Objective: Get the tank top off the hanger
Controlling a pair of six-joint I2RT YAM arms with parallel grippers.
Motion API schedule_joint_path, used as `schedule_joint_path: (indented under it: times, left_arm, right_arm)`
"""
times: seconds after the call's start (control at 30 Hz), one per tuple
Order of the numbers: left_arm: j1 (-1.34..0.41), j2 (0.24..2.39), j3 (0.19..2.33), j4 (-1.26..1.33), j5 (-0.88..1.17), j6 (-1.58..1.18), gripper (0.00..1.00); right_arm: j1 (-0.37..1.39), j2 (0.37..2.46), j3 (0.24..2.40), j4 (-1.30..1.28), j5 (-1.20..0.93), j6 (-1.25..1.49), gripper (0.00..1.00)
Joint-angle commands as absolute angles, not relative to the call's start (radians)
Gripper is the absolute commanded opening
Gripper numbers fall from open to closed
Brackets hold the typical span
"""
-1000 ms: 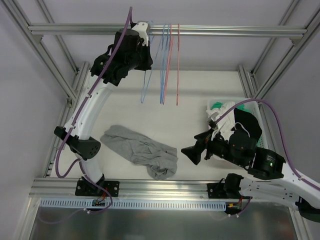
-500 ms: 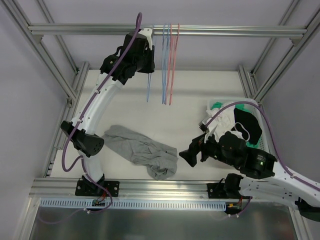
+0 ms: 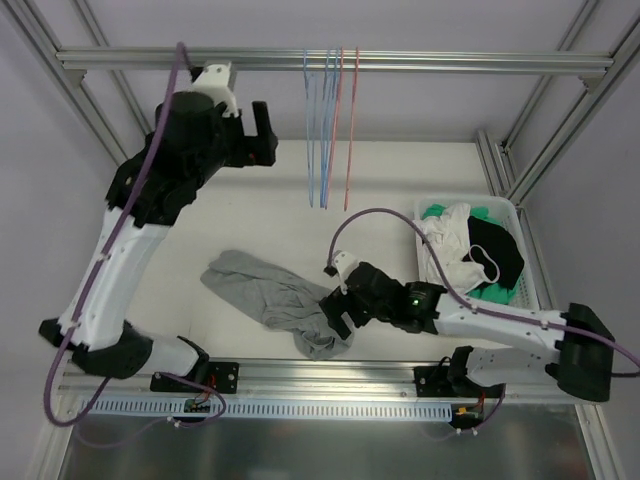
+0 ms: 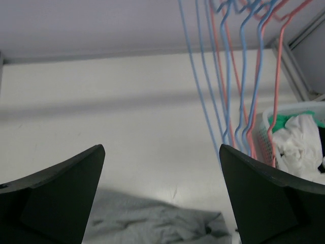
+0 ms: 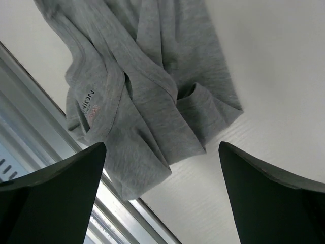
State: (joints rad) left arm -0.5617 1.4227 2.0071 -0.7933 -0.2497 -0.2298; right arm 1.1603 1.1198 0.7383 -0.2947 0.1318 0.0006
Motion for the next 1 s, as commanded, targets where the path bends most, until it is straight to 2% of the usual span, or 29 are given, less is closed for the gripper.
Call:
schedule_joint_path:
  times: [0.0, 0.1, 0.27, 0.3, 0.37, 0.4, 0.43, 0.73, 0.97]
  left_arm:
    - [-0.56, 1.212, 1.791, -0.804, -0.391, -0.268, 0.99]
    - [-0.56, 1.016, 1.59, -0.805, -0.468, -0.307, 0.99]
    - [-0.558, 0.763, 1.389, -0.807, -0.497, -0.316, 0.99]
    - [-0.558, 0.737, 1.34, -0.807, -0.492, -0.311, 0.99]
    - [-0.56, 0.668, 1.29, -0.805, -0.489, -0.293, 0.99]
    - [-0.558, 0.641, 1.264, -0.805, -0.486, -0.285, 0.99]
    - [-0.56, 0.62, 1.208, -0.802, -0.506, -0.279, 0.99]
    - [-0.558, 0.324, 0.898, -0.759, -0.736, -0.347, 0.99]
    - [-0.558, 0.22, 0.862, -0.755, -0.761, -0.368, 0.99]
  right_arm:
    - [1.166, 1.276, 0.797, -0.206, 0.046, -0.025, 0.99]
    - [1.177, 1.446, 0.84, -0.195, 0.019, -0.017, 0.99]
    - [1.198, 1.618, 0.94, -0.175, -0.041, -0.003, 1.0]
    - [1.2, 1.637, 0.951, -0.17, -0.043, -0.003, 0.9]
    - [1.2, 1.663, 0.977, -0.16, -0.035, -0.003, 0.52]
    - [1.201, 1.658, 0.982, -0.149, -0.032, -0.003, 0.3]
    - [1.201, 1.634, 0.983, -0.141, -0.025, -0.003, 0.01]
    - [1.23, 1.583, 1.094, -0.089, -0.043, -0.045, 0.0]
    - [1.233, 1.272, 1.072, -0.135, 0.156, -0.003, 0.0]
